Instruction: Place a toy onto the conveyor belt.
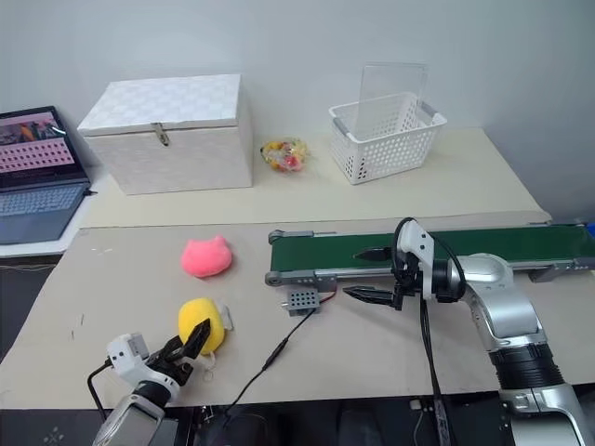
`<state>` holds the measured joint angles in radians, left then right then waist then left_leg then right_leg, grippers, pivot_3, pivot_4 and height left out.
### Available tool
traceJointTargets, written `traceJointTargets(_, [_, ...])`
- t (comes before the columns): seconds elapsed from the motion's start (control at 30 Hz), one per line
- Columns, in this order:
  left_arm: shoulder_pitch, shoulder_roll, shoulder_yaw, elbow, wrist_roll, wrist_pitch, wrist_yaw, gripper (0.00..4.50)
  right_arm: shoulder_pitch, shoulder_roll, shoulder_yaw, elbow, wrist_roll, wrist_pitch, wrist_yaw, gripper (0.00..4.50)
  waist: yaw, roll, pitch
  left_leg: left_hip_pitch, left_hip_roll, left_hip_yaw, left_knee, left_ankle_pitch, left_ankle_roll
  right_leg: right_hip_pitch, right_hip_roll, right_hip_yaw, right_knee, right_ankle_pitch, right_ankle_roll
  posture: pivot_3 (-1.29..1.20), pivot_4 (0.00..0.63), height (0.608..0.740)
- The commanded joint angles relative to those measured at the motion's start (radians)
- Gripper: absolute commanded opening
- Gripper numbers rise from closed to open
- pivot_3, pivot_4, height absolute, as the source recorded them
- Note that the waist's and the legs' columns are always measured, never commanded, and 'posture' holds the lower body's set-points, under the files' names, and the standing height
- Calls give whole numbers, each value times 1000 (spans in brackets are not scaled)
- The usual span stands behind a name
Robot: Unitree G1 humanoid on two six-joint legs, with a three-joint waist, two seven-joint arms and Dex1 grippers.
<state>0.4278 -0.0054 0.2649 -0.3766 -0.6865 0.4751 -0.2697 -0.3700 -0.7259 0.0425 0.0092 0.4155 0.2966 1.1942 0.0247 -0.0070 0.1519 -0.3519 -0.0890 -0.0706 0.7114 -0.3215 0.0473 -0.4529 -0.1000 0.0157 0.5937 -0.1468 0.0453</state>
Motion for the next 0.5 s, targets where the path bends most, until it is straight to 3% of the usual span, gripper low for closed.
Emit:
traceJointTargets(0.03, [0,-3,-56,15,-33,47,-21,3381,-11,1,-30,-21,11,-2,-7,4500,0,0,0,0,0,0,0,0,0,0,0,0,0,0,0,0,150,728])
traceJointTargets(0.17, [-3,4,-62,0,-47,50,-19,1778,-8,3,-29,-24,13,0,-11,4500,-4,-1,0,-1,0,0,0,0,1,-1,0,0,0,0,0,0,150,728])
traceJointTargets(0.2, [-4,6,-63,-4,-49,51,-17,1546,-7,3,-28,-25,13,1,-11,4500,-6,-1,0,-1,0,0,0,0,1,-1,0,0,0,0,0,0,150,728])
traceJointTargets(0.37, [-16,9,-65,-16,-25,25,-2,1546,-6,8,-22,-19,8,-2,-15,4500,-11,-1,1,-1,0,0,0,0,1,-1,0,0,0,0,0,0,150,728])
traceJointTargets(0.5, [-56,15,-59,-69,103,-110,50,1546,-6,11,-18,-19,6,0,-16,4500,-11,-2,1,-1,0,0,0,0,0,-1,0,0,0,0,0,0,150,728])
